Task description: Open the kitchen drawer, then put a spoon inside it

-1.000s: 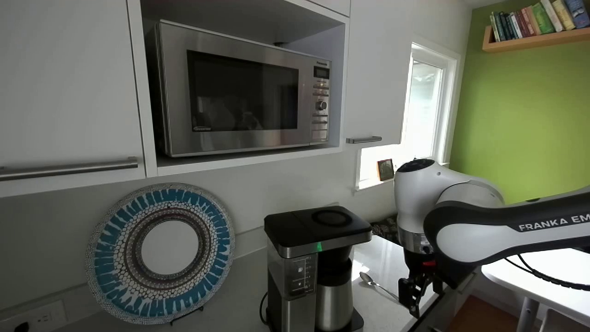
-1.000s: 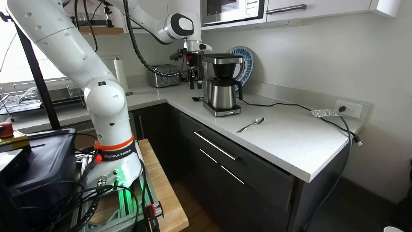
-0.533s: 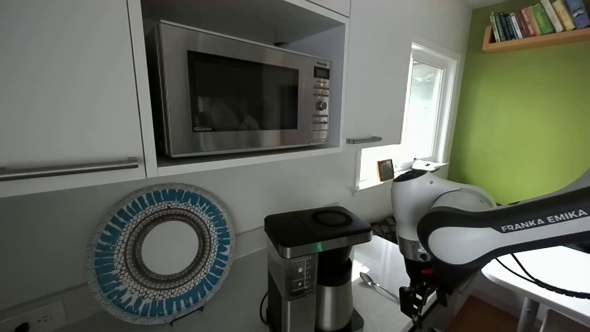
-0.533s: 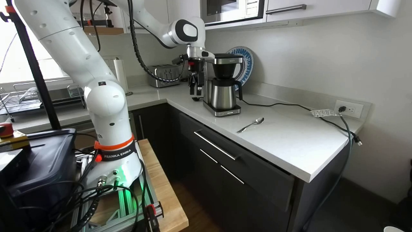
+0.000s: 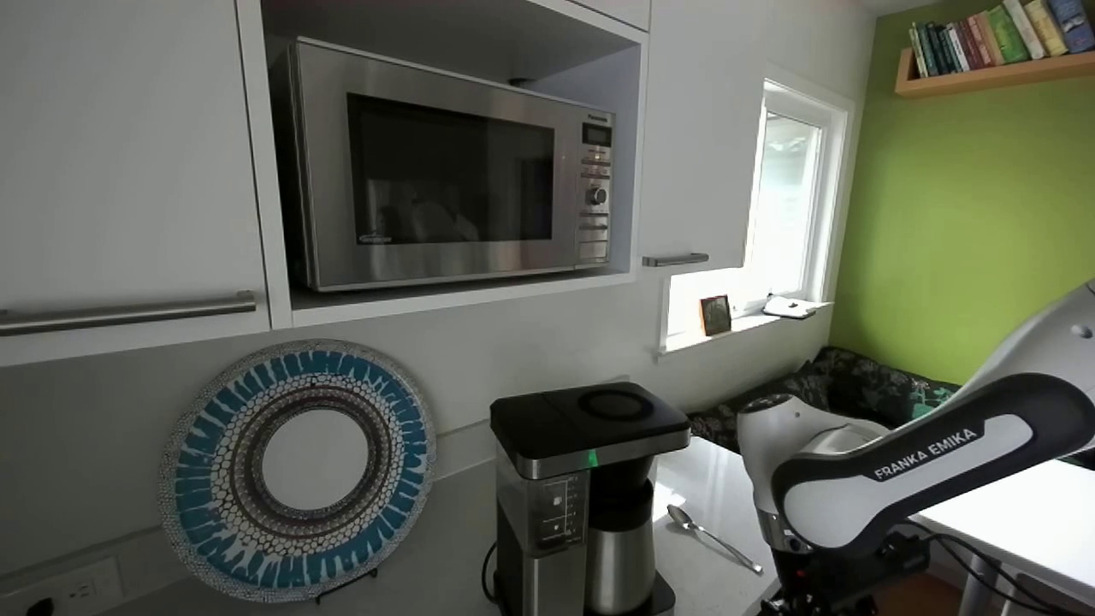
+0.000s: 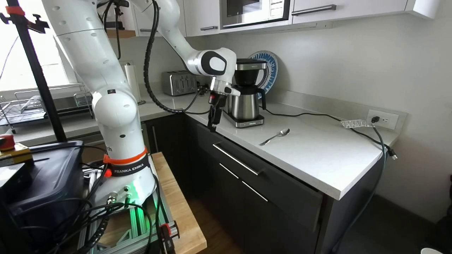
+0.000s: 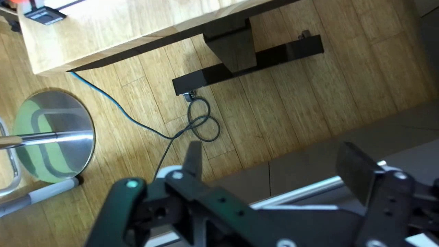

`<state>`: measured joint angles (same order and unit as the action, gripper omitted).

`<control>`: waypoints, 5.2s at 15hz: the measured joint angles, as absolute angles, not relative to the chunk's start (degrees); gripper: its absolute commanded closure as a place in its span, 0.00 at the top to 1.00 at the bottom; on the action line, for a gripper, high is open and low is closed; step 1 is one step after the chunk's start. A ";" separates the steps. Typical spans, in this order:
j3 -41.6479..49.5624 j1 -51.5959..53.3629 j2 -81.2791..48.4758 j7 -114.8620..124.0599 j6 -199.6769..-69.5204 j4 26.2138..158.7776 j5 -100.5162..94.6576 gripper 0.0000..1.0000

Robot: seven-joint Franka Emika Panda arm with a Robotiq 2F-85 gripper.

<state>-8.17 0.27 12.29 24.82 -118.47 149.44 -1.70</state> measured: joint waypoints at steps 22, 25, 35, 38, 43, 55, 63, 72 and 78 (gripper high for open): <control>1.52 -1.66 1.92 16.57 -149.88 158.15 20.53 1.00; 2.93 -2.53 -0.26 12.55 -149.89 158.14 29.06 1.00; 3.67 -5.58 -5.48 -0.28 -151.48 158.09 53.91 1.00; 3.67 -6.02 -5.78 -4.88 -151.48 158.08 60.62 1.00; 3.66 -6.18 -6.42 -10.85 -151.48 158.07 69.21 1.00; 2.50 -5.92 -8.58 -23.19 -151.48 157.31 84.34 1.00; 1.23 -5.39 -12.06 -25.57 -151.48 155.34 88.27 1.00; 1.06 -4.11 -14.10 -20.08 -151.47 157.05 78.55 1.00; 1.61 -3.67 -15.90 -17.24 -153.40 157.77 75.52 1.00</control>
